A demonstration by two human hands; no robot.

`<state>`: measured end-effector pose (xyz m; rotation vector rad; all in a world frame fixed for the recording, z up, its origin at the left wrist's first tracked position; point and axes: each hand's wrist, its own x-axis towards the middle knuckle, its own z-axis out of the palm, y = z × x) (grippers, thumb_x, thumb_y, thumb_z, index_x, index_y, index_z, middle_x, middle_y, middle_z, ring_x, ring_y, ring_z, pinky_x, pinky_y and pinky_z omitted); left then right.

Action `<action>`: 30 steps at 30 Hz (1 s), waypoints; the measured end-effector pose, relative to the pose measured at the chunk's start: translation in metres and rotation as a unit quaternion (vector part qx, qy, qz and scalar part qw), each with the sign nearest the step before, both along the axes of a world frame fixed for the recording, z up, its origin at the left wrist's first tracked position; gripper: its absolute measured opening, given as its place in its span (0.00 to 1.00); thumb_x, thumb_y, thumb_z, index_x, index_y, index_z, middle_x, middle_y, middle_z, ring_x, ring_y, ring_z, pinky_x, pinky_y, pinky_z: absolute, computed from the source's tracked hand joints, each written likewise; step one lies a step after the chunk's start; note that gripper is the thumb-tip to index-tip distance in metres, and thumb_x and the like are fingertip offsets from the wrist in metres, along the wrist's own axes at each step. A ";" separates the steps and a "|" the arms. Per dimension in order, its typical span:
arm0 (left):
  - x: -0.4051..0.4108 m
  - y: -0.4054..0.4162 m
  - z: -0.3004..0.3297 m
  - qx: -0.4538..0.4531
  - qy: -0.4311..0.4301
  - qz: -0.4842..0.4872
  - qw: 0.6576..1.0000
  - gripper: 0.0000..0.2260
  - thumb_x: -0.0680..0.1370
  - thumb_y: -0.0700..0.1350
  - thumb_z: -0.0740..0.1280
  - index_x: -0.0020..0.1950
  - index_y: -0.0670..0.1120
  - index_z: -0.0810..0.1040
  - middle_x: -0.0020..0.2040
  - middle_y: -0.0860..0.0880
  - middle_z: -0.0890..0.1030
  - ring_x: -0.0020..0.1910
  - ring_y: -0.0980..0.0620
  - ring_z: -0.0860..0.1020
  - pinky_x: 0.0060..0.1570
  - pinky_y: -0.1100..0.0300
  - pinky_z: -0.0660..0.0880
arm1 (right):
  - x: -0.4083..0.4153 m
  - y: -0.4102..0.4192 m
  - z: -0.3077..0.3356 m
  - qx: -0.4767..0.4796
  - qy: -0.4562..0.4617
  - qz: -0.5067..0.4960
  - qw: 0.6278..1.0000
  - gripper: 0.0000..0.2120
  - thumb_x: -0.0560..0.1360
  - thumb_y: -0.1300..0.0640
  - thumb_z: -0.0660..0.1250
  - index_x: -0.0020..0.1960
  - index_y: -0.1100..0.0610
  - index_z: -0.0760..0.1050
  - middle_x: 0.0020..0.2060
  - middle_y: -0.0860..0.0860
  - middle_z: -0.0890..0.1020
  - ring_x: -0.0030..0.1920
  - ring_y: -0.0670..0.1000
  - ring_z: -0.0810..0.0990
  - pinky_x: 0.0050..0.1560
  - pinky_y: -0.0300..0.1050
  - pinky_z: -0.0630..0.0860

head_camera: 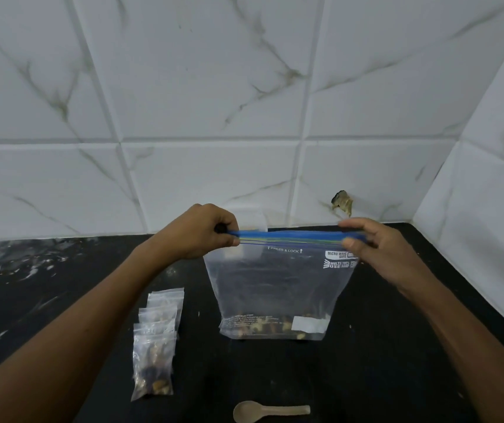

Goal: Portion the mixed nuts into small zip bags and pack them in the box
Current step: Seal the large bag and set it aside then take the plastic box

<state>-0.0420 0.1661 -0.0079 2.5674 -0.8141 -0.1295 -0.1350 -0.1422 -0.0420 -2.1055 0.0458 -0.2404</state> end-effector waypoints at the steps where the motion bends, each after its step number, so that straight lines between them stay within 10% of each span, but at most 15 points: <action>1: 0.001 -0.001 0.000 0.001 0.001 -0.004 1.000 0.03 0.76 0.48 0.71 0.45 0.49 0.81 0.37 0.58 0.78 0.38 0.56 0.76 0.38 0.66 0.71 | 0.000 0.004 0.007 -0.105 -0.006 0.009 0.994 0.15 0.73 0.52 0.71 0.59 0.45 0.77 0.50 0.40 0.80 0.48 0.43 0.79 0.46 0.31 0.73; 6: -0.001 -0.010 0.007 0.014 0.009 -0.036 0.999 0.03 0.75 0.47 0.72 0.42 0.51 0.82 0.38 0.56 0.81 0.40 0.53 0.79 0.41 0.60 0.75 | 0.016 0.048 0.032 -0.496 -0.029 0.091 0.863 0.15 0.73 0.41 0.68 0.55 0.48 0.79 0.46 0.46 0.84 0.47 0.49 0.78 0.47 0.41 0.65; 30: -0.007 -0.010 0.002 0.088 -0.100 -0.043 0.990 0.07 0.77 0.51 0.69 0.48 0.49 0.82 0.43 0.51 0.83 0.43 0.49 0.79 0.47 0.53 0.75 | 0.031 0.064 0.030 -0.357 0.027 0.141 0.923 0.06 0.76 0.49 0.68 0.50 0.50 0.80 0.43 0.48 0.83 0.43 0.47 0.79 0.46 0.49 0.78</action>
